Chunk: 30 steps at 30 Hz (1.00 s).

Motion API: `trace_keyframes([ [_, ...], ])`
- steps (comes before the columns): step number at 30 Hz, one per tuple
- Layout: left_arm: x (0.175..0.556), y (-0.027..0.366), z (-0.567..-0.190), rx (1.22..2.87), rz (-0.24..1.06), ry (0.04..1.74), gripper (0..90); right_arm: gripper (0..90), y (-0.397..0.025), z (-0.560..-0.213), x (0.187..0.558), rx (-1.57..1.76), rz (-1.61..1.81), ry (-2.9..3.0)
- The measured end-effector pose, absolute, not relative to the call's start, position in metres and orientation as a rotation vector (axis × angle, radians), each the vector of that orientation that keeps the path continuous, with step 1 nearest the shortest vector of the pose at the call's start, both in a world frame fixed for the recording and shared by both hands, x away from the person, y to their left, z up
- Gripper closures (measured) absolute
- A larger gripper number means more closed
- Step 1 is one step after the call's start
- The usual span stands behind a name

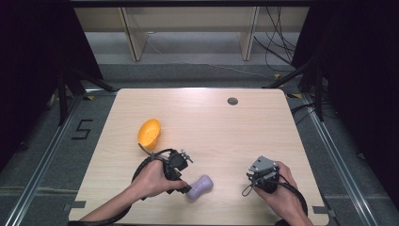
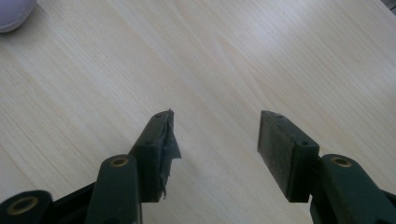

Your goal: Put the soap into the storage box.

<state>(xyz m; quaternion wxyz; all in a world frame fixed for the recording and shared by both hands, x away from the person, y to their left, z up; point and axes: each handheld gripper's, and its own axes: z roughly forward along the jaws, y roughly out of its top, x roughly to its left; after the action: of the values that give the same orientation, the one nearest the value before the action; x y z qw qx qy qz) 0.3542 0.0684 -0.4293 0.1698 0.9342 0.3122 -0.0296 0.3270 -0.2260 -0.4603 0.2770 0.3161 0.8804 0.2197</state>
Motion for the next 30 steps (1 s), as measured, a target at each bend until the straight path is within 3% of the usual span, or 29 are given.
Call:
trace_keyframes([
  [13,0.368,0.029,-0.437,2.748,-0.114,0.904,40.3,46.3,-0.226,-0.461,0.327,0.849,0.595,2.366],
  [30,0.375,0.009,-0.458,2.825,-0.132,0.968,41.6,46.2,-0.226,-0.460,0.326,0.853,0.595,2.369],
])
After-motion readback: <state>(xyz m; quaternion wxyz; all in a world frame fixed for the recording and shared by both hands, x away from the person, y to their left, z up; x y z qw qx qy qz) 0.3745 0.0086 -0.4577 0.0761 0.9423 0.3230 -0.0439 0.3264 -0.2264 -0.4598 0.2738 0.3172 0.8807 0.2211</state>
